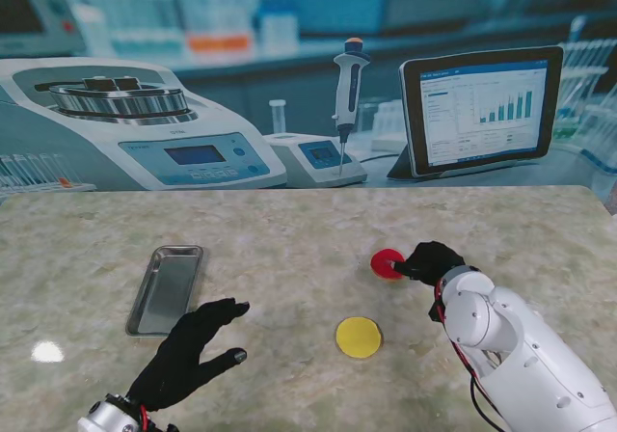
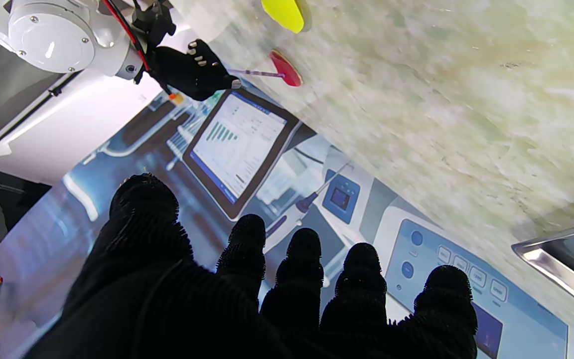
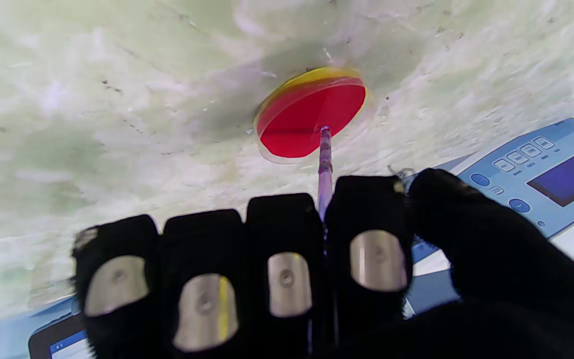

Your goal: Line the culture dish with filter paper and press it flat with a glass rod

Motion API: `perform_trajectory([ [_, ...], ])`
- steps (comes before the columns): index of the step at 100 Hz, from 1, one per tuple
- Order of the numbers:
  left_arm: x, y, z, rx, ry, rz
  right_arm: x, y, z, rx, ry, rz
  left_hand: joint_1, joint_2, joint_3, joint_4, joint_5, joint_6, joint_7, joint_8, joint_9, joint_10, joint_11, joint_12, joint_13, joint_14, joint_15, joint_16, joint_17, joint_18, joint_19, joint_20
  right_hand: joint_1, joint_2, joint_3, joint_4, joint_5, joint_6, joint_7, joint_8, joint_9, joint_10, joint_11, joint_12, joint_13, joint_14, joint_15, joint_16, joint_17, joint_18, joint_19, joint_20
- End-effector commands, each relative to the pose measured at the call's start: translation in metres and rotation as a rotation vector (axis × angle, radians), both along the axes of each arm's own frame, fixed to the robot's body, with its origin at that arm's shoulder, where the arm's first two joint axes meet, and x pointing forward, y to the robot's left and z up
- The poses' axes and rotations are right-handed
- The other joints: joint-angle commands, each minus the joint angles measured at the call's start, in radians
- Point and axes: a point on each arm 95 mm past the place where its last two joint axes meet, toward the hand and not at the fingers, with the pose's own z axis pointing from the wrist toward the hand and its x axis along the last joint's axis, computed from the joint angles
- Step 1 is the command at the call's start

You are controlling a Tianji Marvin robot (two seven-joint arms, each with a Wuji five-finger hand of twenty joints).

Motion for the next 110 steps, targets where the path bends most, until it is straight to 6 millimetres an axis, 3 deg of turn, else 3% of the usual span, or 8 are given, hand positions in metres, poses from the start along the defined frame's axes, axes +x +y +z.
perform_trajectory([
  [1,-0.002,-0.001,-0.001,0.0,0.005,-0.004,-0.001,-0.001,-0.007,-0.01,0.026,-0.005,-0.014,0.035,-0.024,0.027,-0.015,0.006,-0.015,-0.008,-0.041,-0.014,-0.02,-0.003,-0.032,-0.032,-0.013,-0.015,-0.003,-0.029,-0.045,-0.034,0.004,0.024,-0.009,0.019,0.062,0.046,0.051,0.004,0.053,-0.046,0.06,0.007,0.042,-0.061,0.098,0.02,0.023,-0.014,0.196,-0.013],
  [57,-0.001,0.003,0.0,0.011,0.005,0.006,0.01,0.016,-0.01,0.029,0.043,0.048,-0.014,0.036,-0.024,0.027,-0.015,0.006,-0.015,-0.008,-0.042,-0.014,-0.02,-0.003,-0.032,-0.033,-0.013,-0.015,-0.003,-0.029,-0.045,-0.034,0.003,0.026,-0.01,0.019,0.062,0.046,0.051,0.004,0.053,-0.046,0.059,0.007,0.042,-0.061,0.098,0.02,0.022,-0.014,0.196,-0.012],
  [82,0.0,0.002,0.001,0.003,0.002,0.001,-0.001,0.008,0.0,0.024,0.006,0.03,-0.014,0.036,-0.025,0.027,-0.015,0.006,-0.015,-0.008,-0.042,-0.014,-0.02,-0.003,-0.032,-0.033,-0.013,-0.015,-0.003,-0.029,-0.045,-0.034,0.004,0.026,-0.011,0.018,0.062,0.045,0.051,0.004,0.053,-0.046,0.059,0.007,0.042,-0.06,0.095,0.019,0.019,-0.014,0.194,-0.012],
  [110,-0.002,-0.001,0.0,-0.006,0.002,-0.008,-0.013,-0.001,-0.005,-0.023,0.049,0.013,-0.014,0.036,-0.024,0.027,-0.015,0.007,-0.015,-0.008,-0.042,-0.015,-0.02,-0.003,-0.032,-0.034,-0.013,-0.015,-0.003,-0.029,-0.045,-0.034,0.007,0.03,-0.016,0.017,0.062,0.045,0.051,0.004,0.053,-0.046,0.059,0.007,0.042,-0.06,0.095,0.019,0.019,-0.014,0.194,-0.011],
])
